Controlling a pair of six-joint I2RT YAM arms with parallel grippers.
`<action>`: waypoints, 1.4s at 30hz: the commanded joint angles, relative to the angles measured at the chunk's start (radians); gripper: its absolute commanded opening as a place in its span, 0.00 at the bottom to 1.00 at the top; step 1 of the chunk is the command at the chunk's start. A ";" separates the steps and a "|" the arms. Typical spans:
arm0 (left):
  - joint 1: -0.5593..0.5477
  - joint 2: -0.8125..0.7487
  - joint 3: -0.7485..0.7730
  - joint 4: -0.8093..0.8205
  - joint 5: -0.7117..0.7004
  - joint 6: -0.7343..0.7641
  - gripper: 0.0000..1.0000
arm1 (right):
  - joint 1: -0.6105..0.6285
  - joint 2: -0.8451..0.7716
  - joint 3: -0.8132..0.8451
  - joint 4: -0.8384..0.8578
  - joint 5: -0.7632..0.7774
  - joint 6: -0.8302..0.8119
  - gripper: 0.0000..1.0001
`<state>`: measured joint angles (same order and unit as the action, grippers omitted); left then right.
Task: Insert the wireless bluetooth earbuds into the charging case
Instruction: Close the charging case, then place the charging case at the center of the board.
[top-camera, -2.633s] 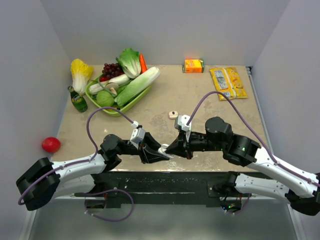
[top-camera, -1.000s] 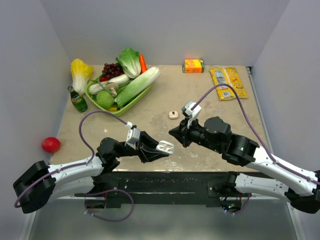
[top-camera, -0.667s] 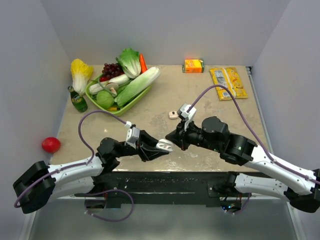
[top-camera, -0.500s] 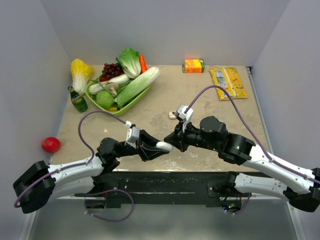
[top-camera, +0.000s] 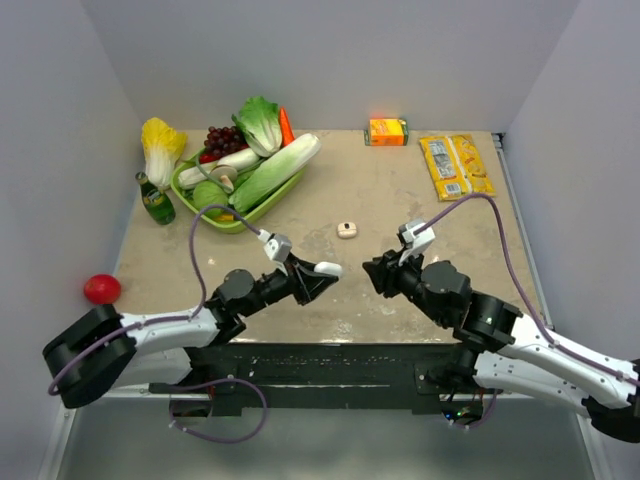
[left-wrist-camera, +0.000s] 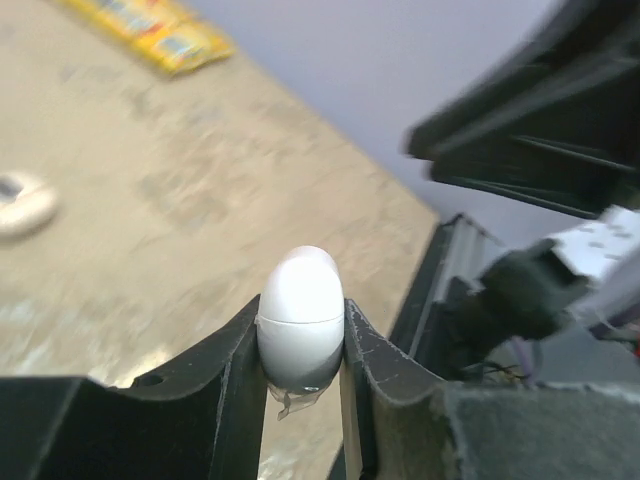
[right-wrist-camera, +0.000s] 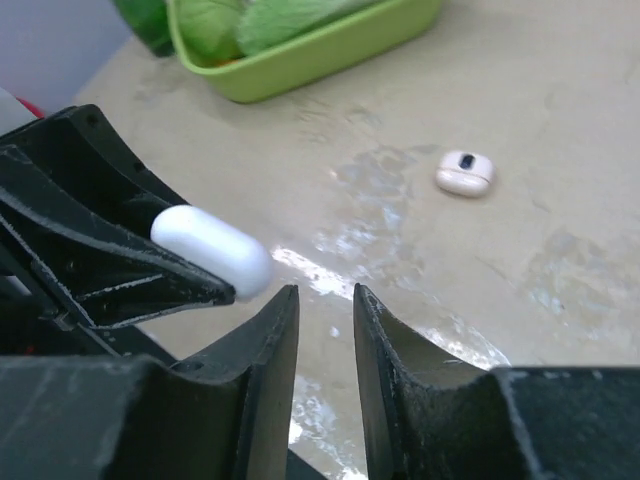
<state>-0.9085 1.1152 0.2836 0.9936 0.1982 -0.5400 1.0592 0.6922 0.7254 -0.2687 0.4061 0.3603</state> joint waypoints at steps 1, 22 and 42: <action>0.042 0.199 0.053 -0.146 -0.247 -0.173 0.00 | 0.002 -0.002 -0.104 0.085 0.139 0.072 0.34; 0.212 0.615 0.261 -0.277 -0.184 -0.156 0.46 | 0.002 0.007 -0.196 0.103 0.103 0.089 0.43; 0.257 0.074 0.115 -0.676 -0.387 -0.198 1.00 | 0.001 0.015 -0.192 0.111 0.125 0.086 0.47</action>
<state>-0.6437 1.2400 0.4088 0.3466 -0.1543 -0.7197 1.0595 0.7006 0.5251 -0.2054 0.4980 0.4343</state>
